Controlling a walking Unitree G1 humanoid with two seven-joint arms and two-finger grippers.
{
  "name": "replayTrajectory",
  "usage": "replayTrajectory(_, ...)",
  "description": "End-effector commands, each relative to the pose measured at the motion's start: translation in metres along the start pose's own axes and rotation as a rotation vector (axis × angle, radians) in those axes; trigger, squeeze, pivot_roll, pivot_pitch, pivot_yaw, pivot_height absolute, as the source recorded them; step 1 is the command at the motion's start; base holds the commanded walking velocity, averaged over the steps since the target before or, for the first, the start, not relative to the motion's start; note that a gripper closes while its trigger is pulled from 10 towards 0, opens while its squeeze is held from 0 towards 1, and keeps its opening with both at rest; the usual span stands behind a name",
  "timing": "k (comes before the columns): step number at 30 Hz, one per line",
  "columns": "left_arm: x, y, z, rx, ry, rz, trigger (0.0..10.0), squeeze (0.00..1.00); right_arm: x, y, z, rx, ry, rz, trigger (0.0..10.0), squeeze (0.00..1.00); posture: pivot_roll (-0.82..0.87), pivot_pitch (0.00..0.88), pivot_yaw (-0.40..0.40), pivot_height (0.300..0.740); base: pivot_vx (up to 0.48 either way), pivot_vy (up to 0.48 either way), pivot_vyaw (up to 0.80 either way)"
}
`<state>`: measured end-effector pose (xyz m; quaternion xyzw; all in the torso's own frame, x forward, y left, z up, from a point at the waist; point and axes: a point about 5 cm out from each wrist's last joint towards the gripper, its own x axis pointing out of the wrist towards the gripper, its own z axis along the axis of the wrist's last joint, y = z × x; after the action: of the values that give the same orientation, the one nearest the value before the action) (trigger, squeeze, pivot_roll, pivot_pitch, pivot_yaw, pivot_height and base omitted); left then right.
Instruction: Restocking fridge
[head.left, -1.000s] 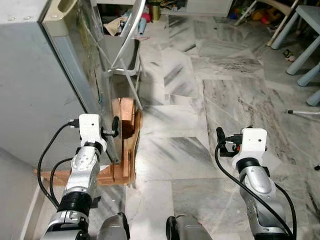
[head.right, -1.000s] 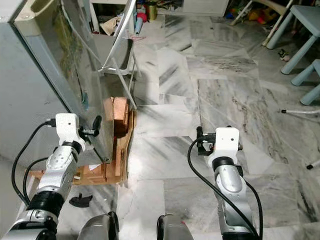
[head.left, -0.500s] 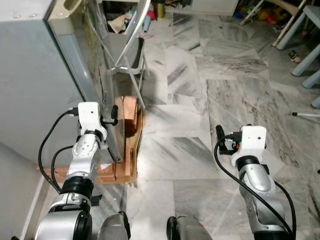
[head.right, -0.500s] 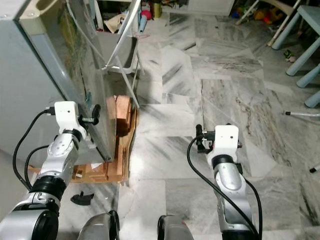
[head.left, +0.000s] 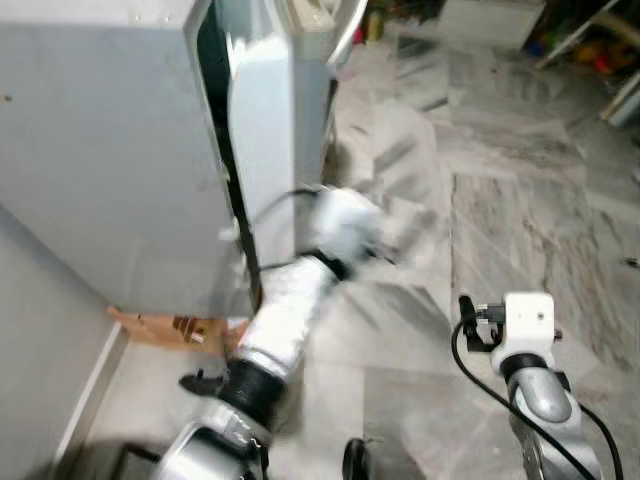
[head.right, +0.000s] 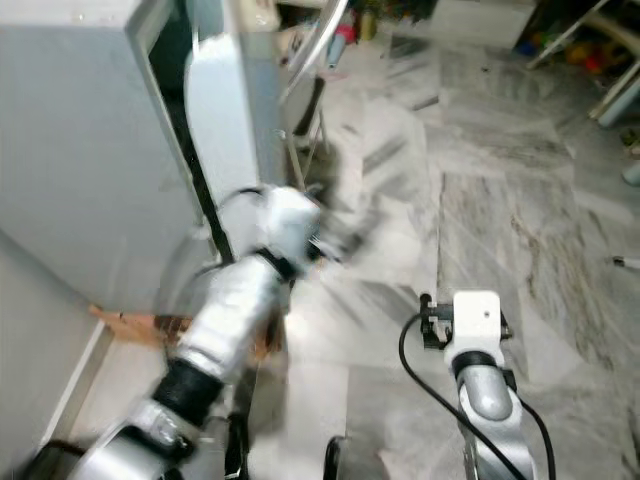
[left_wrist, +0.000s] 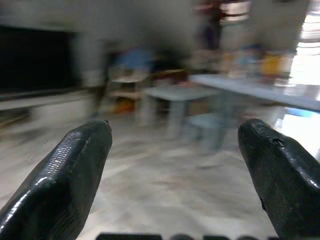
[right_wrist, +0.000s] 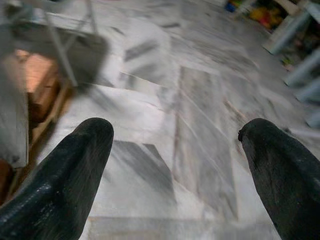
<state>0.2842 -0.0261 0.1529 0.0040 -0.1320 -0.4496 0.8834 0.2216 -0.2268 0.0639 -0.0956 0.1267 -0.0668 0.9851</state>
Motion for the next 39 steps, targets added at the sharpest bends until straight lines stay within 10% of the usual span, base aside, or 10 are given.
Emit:
replayTrajectory(1,-0.015,0.015,-0.017,0.015,0.074,0.053,10.0,0.00,-0.002,-0.003,-0.003,-0.003,0.009,-0.013,10.0,0.00,-0.10,0.123,-0.041,0.740,0.000,0.000,0.00)
replayTrajectory(8,-0.070,0.084,-0.027,0.049,0.205,0.296,10.0,0.00,0.001,0.000,-0.002,0.007,0.000,-0.012,10.0,0.00,-0.09,0.121,-0.032,0.740,0.000,0.000,0.00)
replayTrajectory(17,-0.133,0.097,-0.045,0.011,0.286,0.481,10.0,0.00,0.008,0.004,0.004,0.006,-0.024,-0.008,10.0,0.00,-0.08,0.129,-0.034,0.740,0.188,-0.251,-0.58)
replayTrajectory(27,-0.115,0.094,-0.043,0.025,0.274,0.480,10.0,0.00,0.012,0.006,0.007,0.003,-0.041,0.002,10.0,0.00,-0.08,0.126,-0.036,0.740,0.357,-0.311,-0.14)
replayTrajectory(39,-0.081,0.131,-0.038,0.099,0.325,0.615,10.0,0.00,0.011,0.006,0.010,0.001,-0.058,-0.025,10.0,0.00,-0.11,0.124,-0.019,0.740,0.472,0.000,0.00)
